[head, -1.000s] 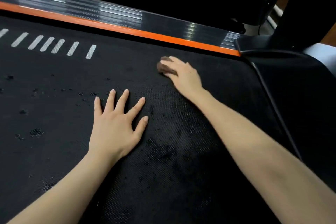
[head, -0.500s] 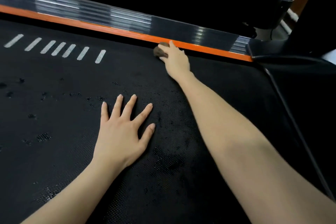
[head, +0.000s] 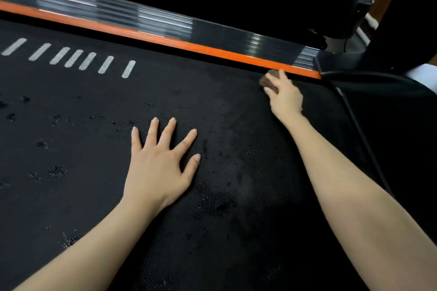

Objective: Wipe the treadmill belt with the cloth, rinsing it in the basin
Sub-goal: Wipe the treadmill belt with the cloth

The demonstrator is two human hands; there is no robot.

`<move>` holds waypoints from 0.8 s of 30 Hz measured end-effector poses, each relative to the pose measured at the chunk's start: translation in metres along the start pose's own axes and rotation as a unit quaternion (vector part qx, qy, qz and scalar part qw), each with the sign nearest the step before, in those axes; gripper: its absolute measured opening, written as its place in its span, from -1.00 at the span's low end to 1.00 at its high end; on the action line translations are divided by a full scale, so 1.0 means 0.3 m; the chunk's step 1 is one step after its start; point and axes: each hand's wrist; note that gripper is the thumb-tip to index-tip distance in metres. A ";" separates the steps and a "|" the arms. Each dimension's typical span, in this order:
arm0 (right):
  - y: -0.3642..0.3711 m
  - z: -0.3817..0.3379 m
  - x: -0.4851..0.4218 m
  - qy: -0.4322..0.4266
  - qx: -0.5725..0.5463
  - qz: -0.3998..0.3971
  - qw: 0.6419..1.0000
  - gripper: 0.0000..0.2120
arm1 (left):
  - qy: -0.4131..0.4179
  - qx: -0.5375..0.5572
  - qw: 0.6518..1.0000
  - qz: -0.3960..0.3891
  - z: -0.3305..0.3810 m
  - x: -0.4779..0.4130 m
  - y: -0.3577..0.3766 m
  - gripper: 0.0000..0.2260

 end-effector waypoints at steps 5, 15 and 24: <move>-0.053 -0.052 0.428 -0.181 -0.091 -0.122 0.972 -0.56 | -0.003 0.005 1.000 -0.008 -0.003 0.000 0.002 -0.43; -0.139 0.029 0.488 -0.097 -0.058 -0.086 0.990 -0.53 | -0.002 -0.011 1.000 -0.024 -0.001 -0.001 -0.004 -0.47; -0.164 0.007 1.053 -0.258 -0.118 -0.174 0.943 -0.51 | 0.007 0.131 0.991 0.007 -0.035 0.025 -0.050 -0.57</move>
Point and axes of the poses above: each hand's wrist, its own x-axis away from the middle knuckle, its own y-axis out of the palm, z = x × y, and after that the axes turned 10 degrees about -x, right-handed
